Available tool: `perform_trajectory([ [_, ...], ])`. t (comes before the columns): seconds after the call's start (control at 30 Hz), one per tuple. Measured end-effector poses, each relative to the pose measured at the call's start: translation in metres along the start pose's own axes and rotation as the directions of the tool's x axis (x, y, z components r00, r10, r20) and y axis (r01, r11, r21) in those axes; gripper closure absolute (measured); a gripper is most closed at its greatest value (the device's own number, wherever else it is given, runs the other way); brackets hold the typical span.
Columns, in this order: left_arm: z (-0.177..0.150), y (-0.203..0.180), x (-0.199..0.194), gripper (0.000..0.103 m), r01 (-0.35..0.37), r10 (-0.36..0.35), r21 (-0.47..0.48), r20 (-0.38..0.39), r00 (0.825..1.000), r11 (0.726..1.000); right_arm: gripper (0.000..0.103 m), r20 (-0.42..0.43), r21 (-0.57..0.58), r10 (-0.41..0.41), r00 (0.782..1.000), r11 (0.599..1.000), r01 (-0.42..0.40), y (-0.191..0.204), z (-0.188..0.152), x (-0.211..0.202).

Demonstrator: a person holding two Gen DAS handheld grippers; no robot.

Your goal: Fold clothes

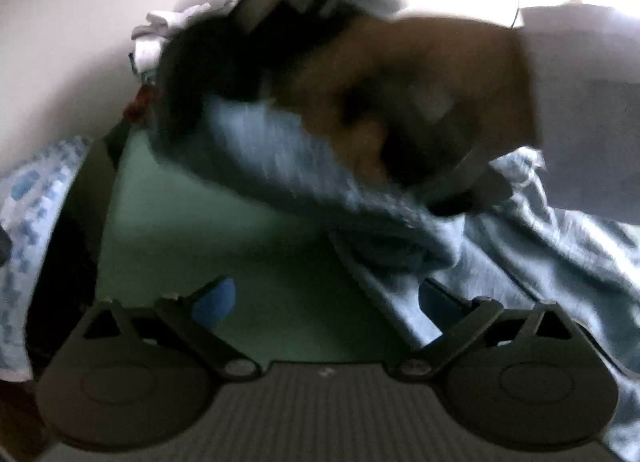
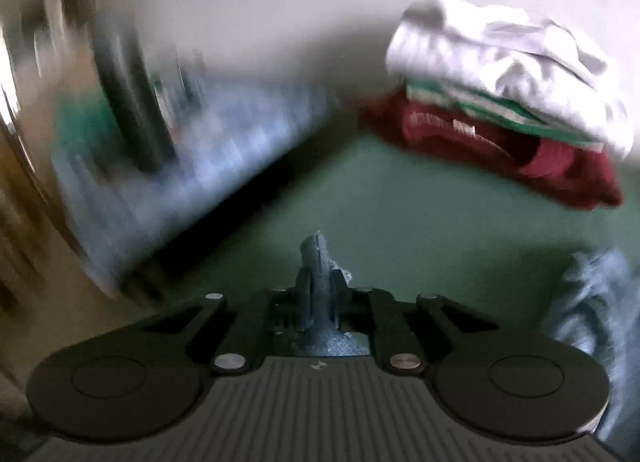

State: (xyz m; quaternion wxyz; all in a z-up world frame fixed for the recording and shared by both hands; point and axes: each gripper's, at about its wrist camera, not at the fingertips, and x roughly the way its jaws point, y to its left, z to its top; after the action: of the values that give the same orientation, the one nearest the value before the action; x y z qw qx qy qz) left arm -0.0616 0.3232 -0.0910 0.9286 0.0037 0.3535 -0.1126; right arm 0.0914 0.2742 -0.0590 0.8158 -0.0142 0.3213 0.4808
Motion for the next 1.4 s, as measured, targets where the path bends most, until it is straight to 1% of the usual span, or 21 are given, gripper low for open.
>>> perform_trajectory([
  [0.07, 0.006, 0.004, 0.007, 0.001, 0.048, -0.047, -0.036, 0.011, 0.999, 0.998, 0.093, 0.161, 0.134, 0.13, 0.978, 0.979, -0.152, -0.015, 0.019, -0.042],
  [0.13, 0.013, 0.004, 0.021, 0.001, 0.086, -0.086, -0.059, 0.0, 0.996, 0.995, 0.093, 0.29, 0.195, 0.204, 0.935, 0.944, -0.266, -0.03, 0.03, -0.088],
  [0.27, 0.039, -0.018, 0.05, 0.002, 0.109, -0.109, 0.001, 0.003, 0.994, 0.994, 0.092, 0.446, 0.206, 0.301, 0.843, 0.882, -0.424, -0.047, 0.041, -0.157],
  [0.3, 0.046, -0.027, 0.055, 0.016, 0.089, -0.09, 0.045, 0.016, 0.996, 0.995, 0.092, 0.472, 0.201, 0.311, 0.825, 0.873, -0.444, -0.048, 0.041, -0.17],
  [0.33, 0.054, -0.039, 0.06, 0.055, 0.061, -0.064, 0.095, 0.029, 0.998, 0.994, 0.092, 0.494, 0.198, 0.312, 0.811, 0.868, -0.455, -0.05, 0.04, -0.181],
  [0.37, 0.061, -0.05, 0.064, 0.081, 0.032, -0.038, 0.145, 0.043, 0.998, 0.989, 0.092, 0.515, 0.194, 0.306, 0.8, 0.868, -0.457, -0.05, 0.036, -0.194],
  [0.4, 0.068, -0.057, 0.069, 0.091, -0.008, -0.001, 0.178, 0.051, 0.999, 0.984, 0.092, 0.536, 0.19, 0.296, 0.791, 0.87, -0.454, -0.05, 0.032, -0.206],
  [0.5, 0.079, -0.061, 0.059, 0.09, -0.097, 0.07, 0.169, 0.156, 0.985, 0.981, 0.092, 0.616, 0.195, 0.248, 0.748, 0.871, -0.45, -0.061, 0.004, -0.251],
  [0.53, 0.077, -0.064, 0.055, 0.082, -0.121, 0.089, 0.184, 0.177, 0.98, 0.976, 0.092, 0.64, 0.202, 0.234, 0.732, 0.868, -0.453, -0.065, -0.007, -0.267],
  [0.57, 0.073, -0.067, 0.053, 0.07, -0.133, 0.094, 0.213, 0.181, 0.979, 0.968, 0.092, 0.631, 0.234, 0.197, 0.75, 0.874, -0.426, -0.071, -0.023, -0.281],
  [0.6, 0.069, -0.071, 0.05, 0.046, -0.141, 0.097, 0.246, 0.182, 0.978, 0.959, 0.091, 0.602, 0.28, 0.148, 0.785, 0.881, -0.381, -0.076, -0.04, -0.293],
  [0.63, 0.062, -0.075, 0.047, 0.039, -0.14, 0.091, 0.281, 0.182, 0.979, 0.949, 0.091, 0.57, 0.323, 0.099, 0.816, 0.886, -0.333, -0.082, -0.058, -0.306],
  [0.73, 0.038, -0.087, 0.037, 0.037, -0.066, 0.012, 0.374, 0.144, 0.99, 0.925, 0.086, 0.457, 0.441, -0.049, 0.888, 0.88, -0.178, -0.099, -0.111, -0.343],
  [0.8, 0.021, -0.094, 0.028, 0.03, -0.013, -0.037, 0.436, 0.107, 0.994, 0.9, 0.076, 0.328, 0.523, -0.164, 0.93, 0.851, -0.035, -0.107, -0.145, -0.356],
  [0.87, 0.007, -0.102, 0.018, 0.028, 0.045, -0.09, 0.491, 0.068, 0.994, 0.87, 0.071, 0.247, 0.6, -0.21, 0.946, 0.8, 0.021, -0.115, -0.177, -0.364],
  [0.93, -0.004, -0.112, 0.01, 0.028, 0.103, -0.137, 0.539, 0.023, 0.99, 0.836, 0.071, 0.212, 0.651, -0.197, 0.957, 0.759, 0.012, -0.122, -0.196, -0.364],
  [1.1, -0.021, -0.139, -0.01, 0.034, 0.271, -0.239, 0.618, -0.135, 0.962, 0.738, 0.067, 0.141, 0.559, -0.031, 0.99, 0.828, -0.054, -0.113, -0.196, -0.36],
  [1.2, -0.008, -0.137, -0.017, 0.03, 0.255, -0.231, 0.645, -0.123, 0.965, 0.72, 0.069, 0.086, 0.493, 0.07, 0.994, 0.864, -0.104, -0.107, -0.194, -0.358],
  [1.3, 0.017, -0.127, -0.007, 0.03, 0.181, -0.172, 0.662, -0.078, 0.982, 0.727, 0.074, 0.012, 0.426, 0.146, 0.989, 0.894, -0.137, -0.101, -0.193, -0.356],
  [1.37, 0.027, -0.123, 0.017, 0.03, 0.202, -0.141, 0.692, -0.145, 0.979, 0.693, 0.075, -0.062, 0.381, 0.141, 0.988, 0.918, -0.107, -0.096, -0.195, -0.354],
  [1.4, 0.031, -0.12, 0.029, 0.029, 0.246, -0.142, 0.688, -0.206, 0.968, 0.683, 0.074, -0.083, 0.368, 0.14, 0.987, 0.924, -0.1, -0.094, -0.197, -0.354],
])
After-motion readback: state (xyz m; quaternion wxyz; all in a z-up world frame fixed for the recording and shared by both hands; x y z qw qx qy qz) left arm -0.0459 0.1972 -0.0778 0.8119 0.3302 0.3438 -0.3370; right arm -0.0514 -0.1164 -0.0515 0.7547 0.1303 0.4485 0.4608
